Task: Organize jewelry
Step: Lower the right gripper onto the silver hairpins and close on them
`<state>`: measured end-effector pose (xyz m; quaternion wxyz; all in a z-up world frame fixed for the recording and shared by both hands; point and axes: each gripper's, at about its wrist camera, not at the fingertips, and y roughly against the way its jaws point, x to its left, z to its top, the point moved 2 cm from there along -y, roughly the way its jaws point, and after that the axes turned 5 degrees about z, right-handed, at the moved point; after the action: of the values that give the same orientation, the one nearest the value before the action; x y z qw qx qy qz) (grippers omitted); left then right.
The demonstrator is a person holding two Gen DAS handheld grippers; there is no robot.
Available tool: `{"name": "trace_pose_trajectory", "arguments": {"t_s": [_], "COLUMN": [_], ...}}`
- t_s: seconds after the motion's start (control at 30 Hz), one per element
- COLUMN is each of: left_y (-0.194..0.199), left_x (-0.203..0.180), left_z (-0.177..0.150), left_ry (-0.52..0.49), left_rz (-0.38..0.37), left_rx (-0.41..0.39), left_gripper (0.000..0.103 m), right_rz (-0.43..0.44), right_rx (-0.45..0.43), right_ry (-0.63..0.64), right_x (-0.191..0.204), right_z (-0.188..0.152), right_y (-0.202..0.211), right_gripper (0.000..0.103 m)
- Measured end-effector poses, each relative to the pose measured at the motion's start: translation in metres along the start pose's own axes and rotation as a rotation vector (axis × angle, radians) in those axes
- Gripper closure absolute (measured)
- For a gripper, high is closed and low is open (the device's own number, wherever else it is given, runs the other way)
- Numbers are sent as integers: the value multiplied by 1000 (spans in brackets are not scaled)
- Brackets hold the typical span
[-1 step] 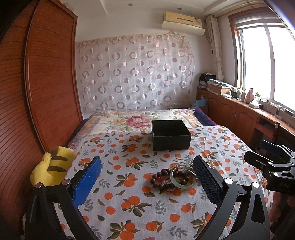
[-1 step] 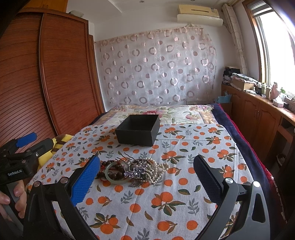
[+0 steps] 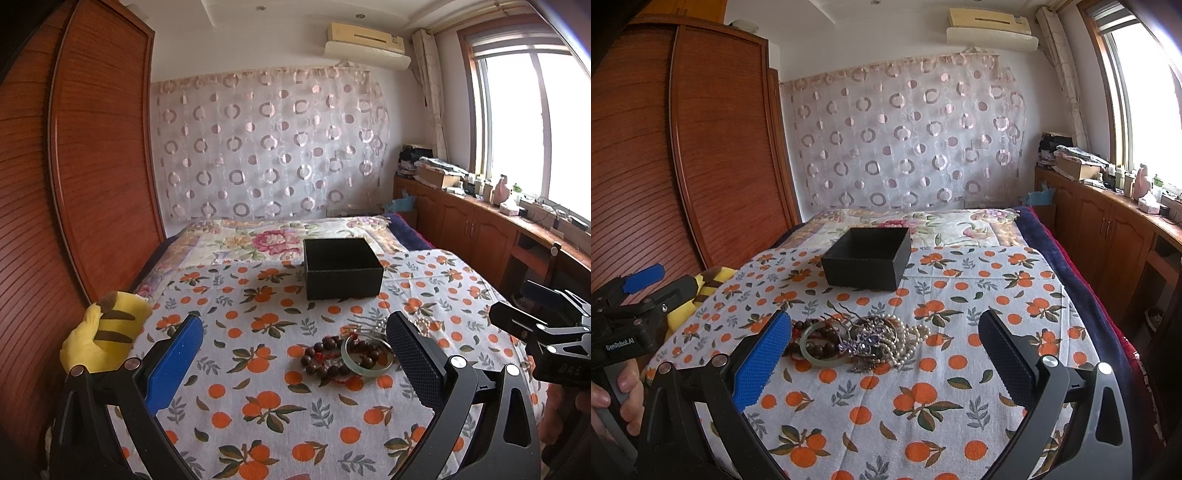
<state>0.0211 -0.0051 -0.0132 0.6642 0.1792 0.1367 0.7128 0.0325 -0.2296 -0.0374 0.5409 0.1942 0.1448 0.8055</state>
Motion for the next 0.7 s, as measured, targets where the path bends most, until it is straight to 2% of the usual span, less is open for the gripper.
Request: {"name": "trace_pose_trajectory", "arguments": {"t_s": [0.1, 0.17, 0.33, 0.57, 0.7], "left_y": [-8, -13, -29, -48, -55], "left_x": [-1, 0, -3, -4, -1], "left_z": [-7, -10, -23, -37, -42], "left_ry": [-7, -10, -20, -26, -29], "left_rz": [-7, -14, -28, -43, -44], "left_rx": [22, 37, 80, 130, 152], "left_gripper": [7, 7, 7, 7, 7], "right_rz": [12, 26, 77, 163, 192], "right_rx": [26, 61, 179, 265, 297], "right_ry": [12, 19, 32, 3, -12], "right_x": [-4, -7, -11, -11, -8], "right_z": [-6, -10, -26, -29, -24], "right_y": [-8, -15, -45, -82, -101], "right_gripper": [3, 14, 29, 48, 49]}}
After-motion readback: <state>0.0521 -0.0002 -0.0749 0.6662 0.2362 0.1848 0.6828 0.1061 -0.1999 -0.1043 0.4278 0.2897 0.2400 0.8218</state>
